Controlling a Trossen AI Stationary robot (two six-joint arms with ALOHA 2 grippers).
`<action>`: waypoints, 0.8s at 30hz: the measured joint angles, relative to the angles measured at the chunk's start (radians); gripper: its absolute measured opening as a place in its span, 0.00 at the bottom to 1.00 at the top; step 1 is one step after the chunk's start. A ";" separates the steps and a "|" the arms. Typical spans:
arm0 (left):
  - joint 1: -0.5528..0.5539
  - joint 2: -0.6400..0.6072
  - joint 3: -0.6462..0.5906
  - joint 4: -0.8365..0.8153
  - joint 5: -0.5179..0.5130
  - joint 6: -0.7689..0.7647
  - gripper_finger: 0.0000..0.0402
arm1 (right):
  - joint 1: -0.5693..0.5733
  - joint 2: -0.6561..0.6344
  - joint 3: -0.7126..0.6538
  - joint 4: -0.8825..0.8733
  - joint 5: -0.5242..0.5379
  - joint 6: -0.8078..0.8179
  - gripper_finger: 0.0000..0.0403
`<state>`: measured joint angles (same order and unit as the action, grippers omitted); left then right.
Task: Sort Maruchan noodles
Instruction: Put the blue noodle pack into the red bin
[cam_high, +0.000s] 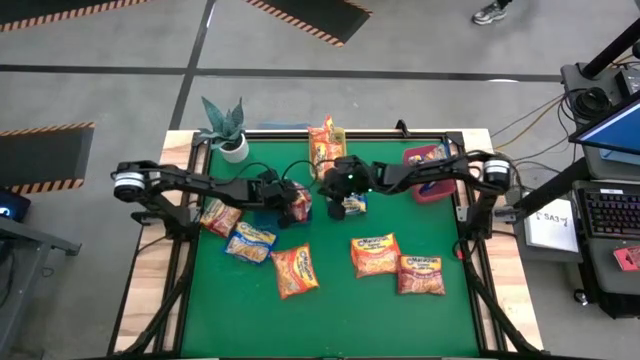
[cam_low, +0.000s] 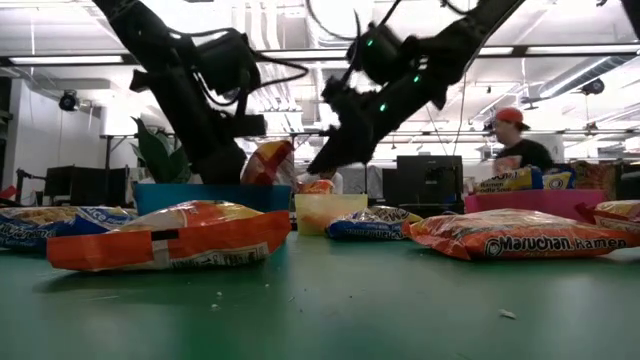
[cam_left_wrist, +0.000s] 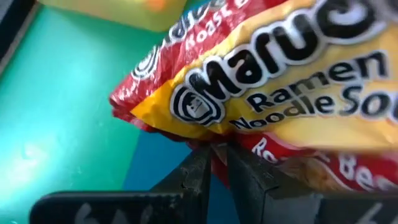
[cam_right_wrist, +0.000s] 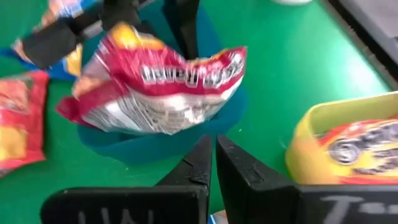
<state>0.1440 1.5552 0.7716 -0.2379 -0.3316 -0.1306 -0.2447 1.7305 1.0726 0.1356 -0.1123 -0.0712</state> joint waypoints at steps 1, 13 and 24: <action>0.000 0.008 0.001 -0.001 0.005 -0.008 0.09 | 0.000 0.020 0.009 -0.003 0.000 -0.005 0.03; 0.001 0.019 0.036 0.015 0.176 -0.187 0.09 | 0.007 0.184 0.142 -0.027 -0.132 -0.007 0.02; 0.007 0.021 0.053 -0.018 0.196 -0.238 0.10 | 0.004 0.156 0.160 -0.103 -0.124 -0.007 0.02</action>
<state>0.1508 1.5761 0.8241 -0.2555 -0.1361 -0.3690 -0.2405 1.8862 1.2327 0.0326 -0.2363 -0.0781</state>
